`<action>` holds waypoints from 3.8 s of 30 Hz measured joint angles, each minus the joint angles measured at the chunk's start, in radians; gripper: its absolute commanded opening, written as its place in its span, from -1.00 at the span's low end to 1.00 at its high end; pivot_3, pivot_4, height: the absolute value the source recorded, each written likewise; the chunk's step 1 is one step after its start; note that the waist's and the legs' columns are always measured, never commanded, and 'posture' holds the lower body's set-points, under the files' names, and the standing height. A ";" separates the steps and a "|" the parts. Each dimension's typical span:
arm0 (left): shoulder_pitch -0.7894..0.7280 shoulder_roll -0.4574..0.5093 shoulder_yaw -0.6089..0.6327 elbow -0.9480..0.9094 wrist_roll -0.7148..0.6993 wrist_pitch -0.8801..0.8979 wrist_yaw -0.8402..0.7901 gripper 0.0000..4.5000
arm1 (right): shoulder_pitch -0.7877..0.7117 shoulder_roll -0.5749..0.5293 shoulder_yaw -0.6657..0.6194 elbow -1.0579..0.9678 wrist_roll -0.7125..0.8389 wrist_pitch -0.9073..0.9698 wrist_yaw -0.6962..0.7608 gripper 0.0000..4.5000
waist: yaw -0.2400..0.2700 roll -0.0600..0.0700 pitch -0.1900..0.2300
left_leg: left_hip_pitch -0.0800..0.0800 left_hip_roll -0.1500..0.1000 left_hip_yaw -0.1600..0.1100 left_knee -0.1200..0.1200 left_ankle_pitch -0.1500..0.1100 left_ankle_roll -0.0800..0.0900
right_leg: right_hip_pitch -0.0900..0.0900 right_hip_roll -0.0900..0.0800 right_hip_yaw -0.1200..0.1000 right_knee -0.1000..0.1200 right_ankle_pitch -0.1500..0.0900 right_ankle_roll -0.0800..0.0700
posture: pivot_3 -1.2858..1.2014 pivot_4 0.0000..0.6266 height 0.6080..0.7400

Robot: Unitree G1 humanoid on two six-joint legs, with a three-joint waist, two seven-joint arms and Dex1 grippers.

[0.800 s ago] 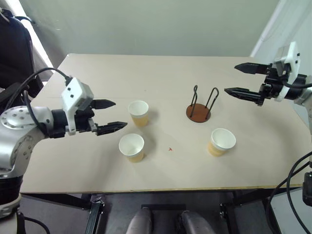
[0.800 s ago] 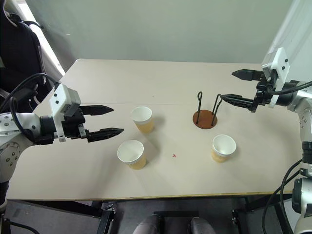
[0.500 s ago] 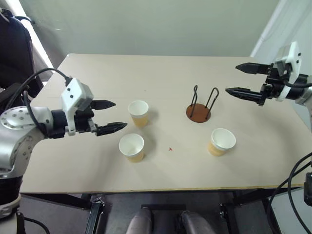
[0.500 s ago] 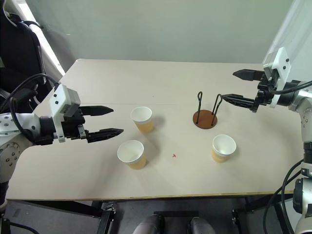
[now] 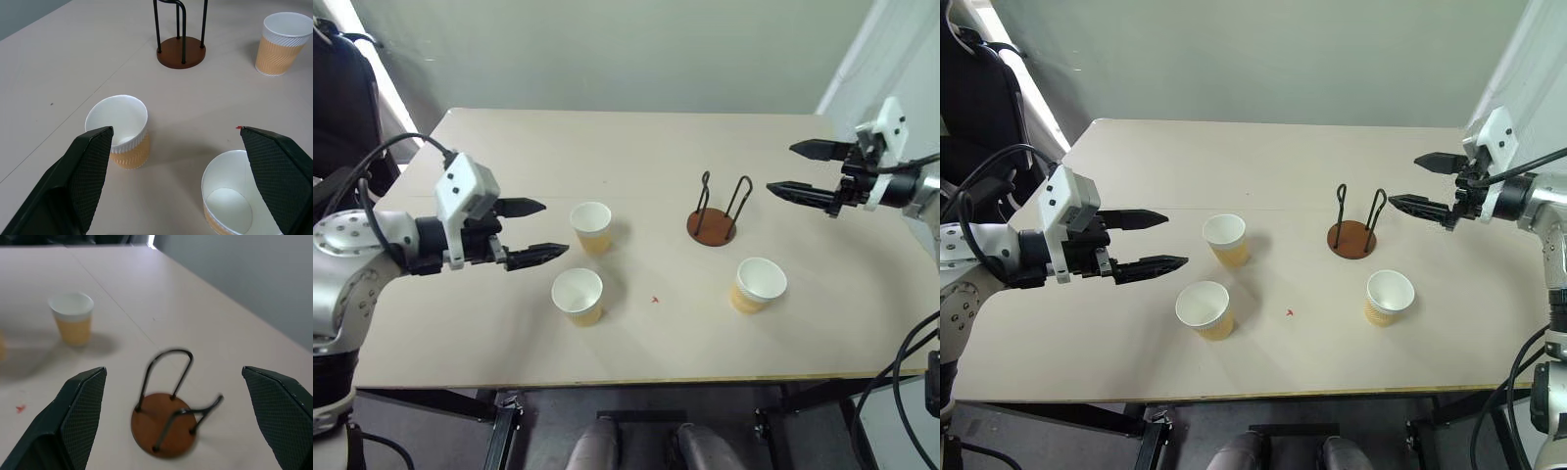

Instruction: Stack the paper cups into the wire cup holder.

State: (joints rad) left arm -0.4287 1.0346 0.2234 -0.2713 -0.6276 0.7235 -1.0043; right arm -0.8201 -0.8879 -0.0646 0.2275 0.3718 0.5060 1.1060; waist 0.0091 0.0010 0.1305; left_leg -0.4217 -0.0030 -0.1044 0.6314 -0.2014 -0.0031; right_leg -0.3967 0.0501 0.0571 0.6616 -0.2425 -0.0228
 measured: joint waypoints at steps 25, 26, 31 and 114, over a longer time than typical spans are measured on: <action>0.037 0.000 0.020 -0.027 -0.006 0.013 0.028 0.98 | -0.107 0.219 0.060 0.131 -0.064 0.343 -0.271 1.00 | 0.000 0.000 0.000 | 0.000 0.000 0.000 -0.001 0.000 0.000 | -0.001 0.000 0.000 0.000 0.000 0.000 | 0.03 -0.52 1.00; 0.040 0.000 0.022 -0.029 -0.006 0.015 0.029 0.98 | -0.108 0.225 0.060 0.139 -0.065 0.343 -0.279 1.00 | 0.000 0.000 0.000 | 0.000 0.000 0.000 -0.001 0.000 0.000 | -0.001 0.000 0.000 0.000 0.000 0.000 | 0.03 -0.52 1.00; 0.057 0.003 0.037 -0.042 -0.009 0.020 0.033 0.98 | -0.109 0.242 0.060 0.169 -0.075 0.343 -0.312 1.00 | 0.000 0.000 0.000 | 0.000 0.000 0.000 -0.001 0.000 0.000 | -0.002 0.000 0.000 0.000 0.000 0.000 | 0.03 -0.52 1.00; 0.104 0.009 0.087 -0.118 -0.064 0.079 0.092 1.00 | -0.219 0.347 0.437 0.151 -0.203 -0.094 0.445 0.25 | -0.003 0.000 0.000 | -0.004 0.001 0.001 -0.001 0.003 -0.003 | -0.008 0.001 -0.001 0.003 0.003 -0.006 | 0.03 -0.52 1.00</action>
State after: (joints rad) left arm -0.3251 1.0434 0.3102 -0.3891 -0.6916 0.8029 -0.9121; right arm -1.0390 -0.5413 0.3729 0.3781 0.1689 0.4119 1.5513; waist 0.0057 0.0013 0.1306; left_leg -0.4261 -0.0016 -0.1035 0.6307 -0.1983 -0.0063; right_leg -0.4049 0.0508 0.0560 0.6642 -0.2390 -0.0289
